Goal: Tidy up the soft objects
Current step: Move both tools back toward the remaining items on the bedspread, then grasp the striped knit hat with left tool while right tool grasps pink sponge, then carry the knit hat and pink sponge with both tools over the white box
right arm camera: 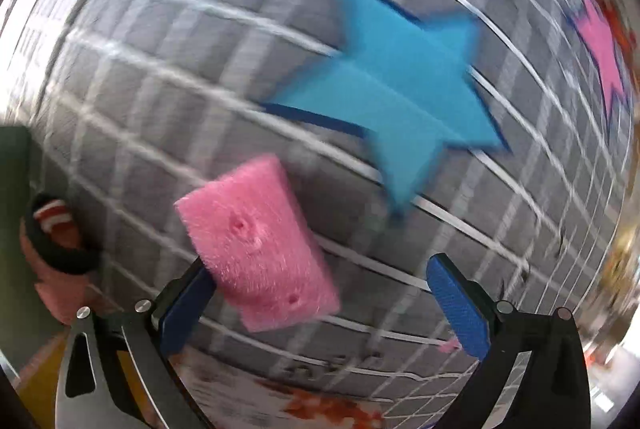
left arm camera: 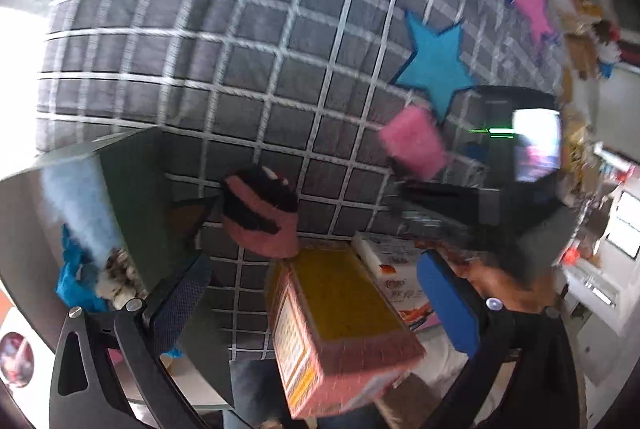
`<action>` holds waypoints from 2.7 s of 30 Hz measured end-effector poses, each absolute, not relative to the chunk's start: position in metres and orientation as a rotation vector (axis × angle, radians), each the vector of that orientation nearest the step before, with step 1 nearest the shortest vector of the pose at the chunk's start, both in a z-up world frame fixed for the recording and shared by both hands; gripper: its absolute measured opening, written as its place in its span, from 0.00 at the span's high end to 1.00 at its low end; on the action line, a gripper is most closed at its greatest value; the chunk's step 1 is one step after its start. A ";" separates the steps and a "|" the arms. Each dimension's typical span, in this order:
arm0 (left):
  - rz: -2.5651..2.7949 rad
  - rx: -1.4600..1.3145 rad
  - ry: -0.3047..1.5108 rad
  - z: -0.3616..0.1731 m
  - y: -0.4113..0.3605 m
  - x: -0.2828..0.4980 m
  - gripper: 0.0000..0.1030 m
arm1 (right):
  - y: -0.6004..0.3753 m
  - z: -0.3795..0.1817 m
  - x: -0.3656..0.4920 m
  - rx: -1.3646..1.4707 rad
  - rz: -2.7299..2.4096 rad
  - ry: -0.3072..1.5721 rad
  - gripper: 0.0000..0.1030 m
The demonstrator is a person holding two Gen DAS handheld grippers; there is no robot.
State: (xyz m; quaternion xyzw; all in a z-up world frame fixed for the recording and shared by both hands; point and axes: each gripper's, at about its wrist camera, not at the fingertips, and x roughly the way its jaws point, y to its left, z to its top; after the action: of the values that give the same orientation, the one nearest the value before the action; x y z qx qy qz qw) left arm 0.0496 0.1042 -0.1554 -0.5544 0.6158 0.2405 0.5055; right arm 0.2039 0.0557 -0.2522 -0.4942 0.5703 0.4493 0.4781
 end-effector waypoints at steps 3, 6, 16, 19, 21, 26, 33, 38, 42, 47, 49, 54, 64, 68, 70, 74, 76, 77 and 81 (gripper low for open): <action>0.570 -1.346 1.580 -0.184 0.104 0.060 0.00 | 0.045 -0.252 0.232 -1.086 1.119 1.481 0.00; 0.565 -1.370 1.665 -0.209 0.104 0.064 0.00 | 0.041 -0.248 0.243 -1.027 1.160 1.495 0.00; 0.549 -1.390 1.797 -0.255 0.095 0.075 0.01 | 0.066 -0.213 0.218 -1.082 1.279 1.323 0.00; 0.566 -1.402 1.817 -0.266 0.097 0.067 0.01 | 0.071 -0.213 0.212 -1.077 1.330 1.308 0.00; 0.546 -1.426 1.812 -0.270 0.094 0.065 0.01 | 0.077 -0.220 0.210 -1.099 1.344 1.289 0.02; 0.559 -1.403 1.818 -0.275 0.088 0.065 0.12 | 0.072 -0.211 0.202 -1.074 1.431 1.352 0.41; 0.544 -1.353 1.853 -0.277 0.084 0.075 0.16 | 0.049 -0.192 0.162 -1.197 1.515 1.218 0.19; 0.540 -1.343 1.862 -0.281 0.094 0.064 0.16 | 0.047 -0.200 0.145 -1.260 1.487 1.152 0.17; 0.551 -1.286 1.886 -0.279 0.096 0.066 0.33 | 0.050 -0.193 0.139 -1.241 1.469 1.130 0.39; 0.575 -1.199 1.858 -0.260 0.101 0.059 0.71 | 0.049 -0.175 0.156 -1.070 1.455 1.327 0.52; 0.591 -1.196 1.801 -0.249 0.104 0.056 0.73 | 0.046 -0.167 0.163 -1.011 1.440 1.354 0.52; 0.649 -1.046 1.639 -0.204 0.107 0.067 0.74 | 0.032 -0.140 0.187 -0.889 1.407 1.386 0.52; 0.668 -0.702 1.419 -0.098 0.070 0.103 0.74 | -0.021 -0.093 0.248 -0.700 1.290 1.427 0.52; 0.640 -0.629 1.371 -0.072 0.042 0.116 0.74 | -0.038 -0.089 0.255 -0.691 1.268 1.421 0.52; 0.626 -0.612 1.353 -0.064 0.030 0.119 0.74 | -0.047 -0.086 0.250 -0.683 1.258 1.421 0.52; 0.597 -0.567 1.319 -0.044 0.006 0.116 0.74 | -0.071 -0.075 0.243 -0.670 1.228 1.419 0.52; 0.587 -0.547 1.311 -0.040 -0.001 0.114 0.74 | -0.079 -0.073 0.240 -0.663 1.214 1.420 0.52; 0.581 -0.543 1.301 -0.037 -0.005 0.112 0.74 | -0.084 -0.071 0.238 -0.660 1.205 1.420 0.52; 0.552 -0.510 1.268 -0.022 -0.024 0.108 0.74 | -0.104 -0.065 0.232 -0.632 1.167 1.432 0.52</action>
State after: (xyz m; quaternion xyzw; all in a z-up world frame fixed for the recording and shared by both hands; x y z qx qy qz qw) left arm 0.1084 -0.0241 -0.0222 -0.2327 0.5783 0.2516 0.7404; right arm 0.2317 -0.1036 -0.0655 -0.2681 0.6075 0.4953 0.5601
